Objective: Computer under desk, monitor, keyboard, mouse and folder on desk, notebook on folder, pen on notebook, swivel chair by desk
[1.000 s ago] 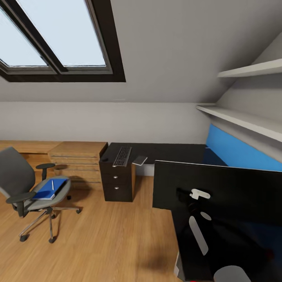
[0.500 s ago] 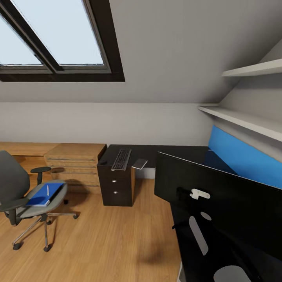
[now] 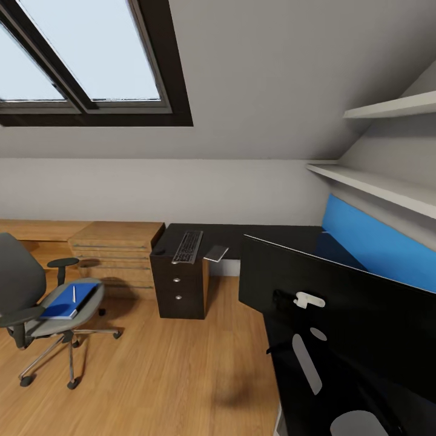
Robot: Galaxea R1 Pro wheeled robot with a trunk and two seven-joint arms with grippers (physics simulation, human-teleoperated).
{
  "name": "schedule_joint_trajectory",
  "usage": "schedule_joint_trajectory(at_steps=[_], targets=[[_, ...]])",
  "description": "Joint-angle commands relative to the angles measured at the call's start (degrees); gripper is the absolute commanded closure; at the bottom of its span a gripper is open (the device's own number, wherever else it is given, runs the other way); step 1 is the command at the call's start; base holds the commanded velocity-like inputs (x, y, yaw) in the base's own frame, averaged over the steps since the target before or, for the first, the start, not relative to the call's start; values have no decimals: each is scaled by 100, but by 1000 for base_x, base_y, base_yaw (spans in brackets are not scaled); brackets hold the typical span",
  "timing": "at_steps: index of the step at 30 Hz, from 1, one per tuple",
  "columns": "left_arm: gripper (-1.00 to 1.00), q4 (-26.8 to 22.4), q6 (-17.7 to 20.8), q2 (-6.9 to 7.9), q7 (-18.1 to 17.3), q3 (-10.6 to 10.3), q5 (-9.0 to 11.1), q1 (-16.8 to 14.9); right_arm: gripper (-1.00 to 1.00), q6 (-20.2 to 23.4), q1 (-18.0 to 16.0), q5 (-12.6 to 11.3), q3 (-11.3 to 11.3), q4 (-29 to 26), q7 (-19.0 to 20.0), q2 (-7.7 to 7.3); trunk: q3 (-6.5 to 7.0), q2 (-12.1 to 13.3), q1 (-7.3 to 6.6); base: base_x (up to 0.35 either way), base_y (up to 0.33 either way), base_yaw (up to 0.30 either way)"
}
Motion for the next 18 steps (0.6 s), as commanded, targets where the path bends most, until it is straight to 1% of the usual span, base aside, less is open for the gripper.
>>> schedule_joint_trajectory(at_steps=[1, 6, 10, 14, 18], targets=[[-100, -6, -32, 8, 46, -49, 38, -6, -100, 26, -2, -33, 1, -9, -25, 2, -6, -8, 3, 0, 0, 0], [-100, -5, -34, 8, 46, -49, 38, -6, -100, 26, -2, -37, -7, -9, -11, -6, -6, -8, 3, 0, 16, 0], [-100, -6, -34, 8, 46, -49, 38, -6, -100, 26, -2, -36, -8, -9, -11, -3, -6, -8, 3, 0, 163, 0], [-100, -6, -34, 8, 43, -49, 38, -6, -100, 26, -2, -33, -7, -9, -11, -4, -6, -8, 3, 9, 75, 0], [-100, -7, -35, 8, 38, -49, 38, -6, -100, 26, -2, -32, -8, -1, -3, -7, -6, -8, 3, 99, 182, 0]])
